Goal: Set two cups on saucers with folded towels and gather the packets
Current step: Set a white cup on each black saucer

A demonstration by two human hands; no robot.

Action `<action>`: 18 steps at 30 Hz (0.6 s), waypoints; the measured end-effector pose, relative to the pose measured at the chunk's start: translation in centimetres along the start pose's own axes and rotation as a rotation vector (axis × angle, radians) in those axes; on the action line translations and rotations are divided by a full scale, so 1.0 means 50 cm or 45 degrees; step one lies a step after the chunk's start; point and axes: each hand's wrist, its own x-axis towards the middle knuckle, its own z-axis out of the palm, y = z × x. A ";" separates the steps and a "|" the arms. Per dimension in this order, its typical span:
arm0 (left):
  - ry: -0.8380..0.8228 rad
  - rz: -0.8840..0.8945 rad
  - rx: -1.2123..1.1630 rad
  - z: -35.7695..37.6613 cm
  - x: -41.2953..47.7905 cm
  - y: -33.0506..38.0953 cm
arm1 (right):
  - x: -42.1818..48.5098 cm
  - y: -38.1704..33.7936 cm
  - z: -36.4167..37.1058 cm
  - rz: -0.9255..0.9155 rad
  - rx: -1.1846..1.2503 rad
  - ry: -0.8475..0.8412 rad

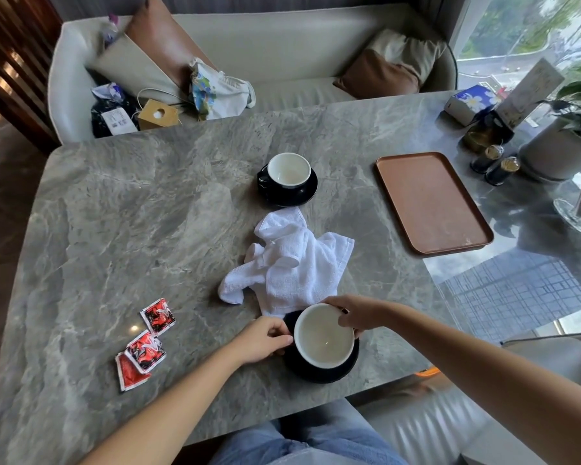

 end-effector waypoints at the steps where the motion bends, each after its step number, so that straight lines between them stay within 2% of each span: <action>1: -0.001 0.003 -0.005 0.000 0.000 -0.002 | -0.001 -0.001 0.000 -0.002 0.002 0.002; 7: 0.018 0.024 0.021 -0.004 0.002 -0.002 | -0.002 0.000 -0.010 0.037 0.075 -0.032; 9: 0.215 0.031 0.024 -0.006 0.002 -0.002 | -0.002 0.005 -0.026 0.060 0.170 -0.003; 11: 0.492 0.071 0.027 -0.015 0.001 -0.004 | 0.003 0.013 -0.042 0.060 0.269 0.116; 13: 0.694 0.200 0.162 -0.026 0.001 -0.005 | 0.013 0.019 -0.048 0.027 0.305 0.293; 14: 0.732 0.283 0.269 -0.030 0.003 -0.004 | 0.019 0.021 -0.048 -0.008 0.274 0.382; 16: 0.723 0.415 0.589 -0.035 0.013 0.000 | 0.030 0.020 -0.043 -0.079 0.184 0.473; 18: 0.653 0.426 0.882 -0.029 0.028 0.008 | 0.040 0.010 -0.035 -0.104 0.145 0.460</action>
